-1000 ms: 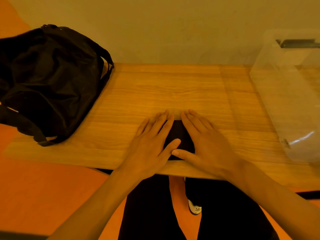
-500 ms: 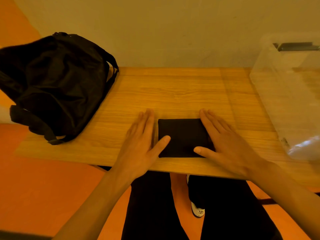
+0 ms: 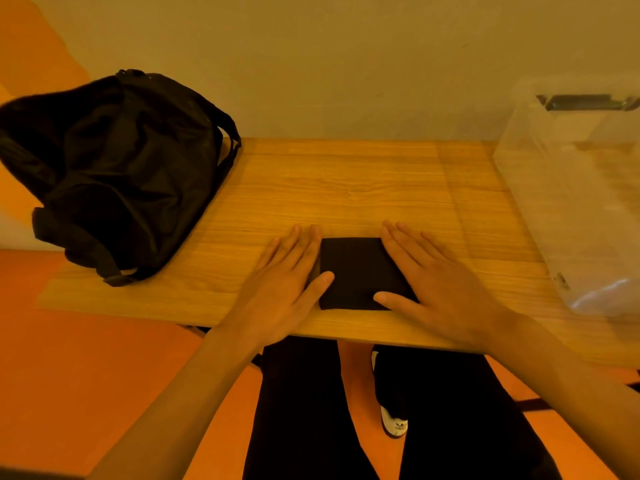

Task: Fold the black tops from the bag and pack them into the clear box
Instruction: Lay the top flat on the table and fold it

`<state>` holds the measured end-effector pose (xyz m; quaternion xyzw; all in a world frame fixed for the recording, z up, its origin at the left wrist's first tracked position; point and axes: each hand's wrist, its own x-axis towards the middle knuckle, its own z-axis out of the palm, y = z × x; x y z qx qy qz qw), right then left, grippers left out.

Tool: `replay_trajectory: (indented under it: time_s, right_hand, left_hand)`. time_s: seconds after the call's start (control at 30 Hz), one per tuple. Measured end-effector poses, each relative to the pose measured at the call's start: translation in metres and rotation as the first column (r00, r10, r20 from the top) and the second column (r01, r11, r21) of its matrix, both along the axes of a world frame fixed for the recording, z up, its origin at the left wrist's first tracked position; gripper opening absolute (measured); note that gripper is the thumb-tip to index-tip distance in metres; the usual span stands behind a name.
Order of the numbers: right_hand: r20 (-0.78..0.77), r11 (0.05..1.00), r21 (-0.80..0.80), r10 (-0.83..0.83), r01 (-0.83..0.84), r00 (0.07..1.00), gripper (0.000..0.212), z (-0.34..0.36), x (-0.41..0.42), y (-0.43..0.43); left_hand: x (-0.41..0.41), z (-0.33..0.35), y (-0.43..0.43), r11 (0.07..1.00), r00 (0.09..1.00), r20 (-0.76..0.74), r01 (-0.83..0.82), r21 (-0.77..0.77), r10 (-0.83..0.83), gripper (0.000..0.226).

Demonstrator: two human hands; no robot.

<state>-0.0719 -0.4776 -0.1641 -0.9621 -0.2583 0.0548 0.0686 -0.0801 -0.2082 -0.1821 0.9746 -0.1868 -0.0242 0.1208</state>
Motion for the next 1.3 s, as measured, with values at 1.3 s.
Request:
replay_trajectory:
  time_s: [1.3]
  right_hand:
    - [-0.008, 0.919, 0.224, -0.331, 0.324, 0.944, 0.054, 0.019, -0.036, -0.003]
  left_hand:
    - [0.052, 0.029, -0.072, 0.732, 0.975, -0.151, -0.221, -0.645, 0.162, 0.022]
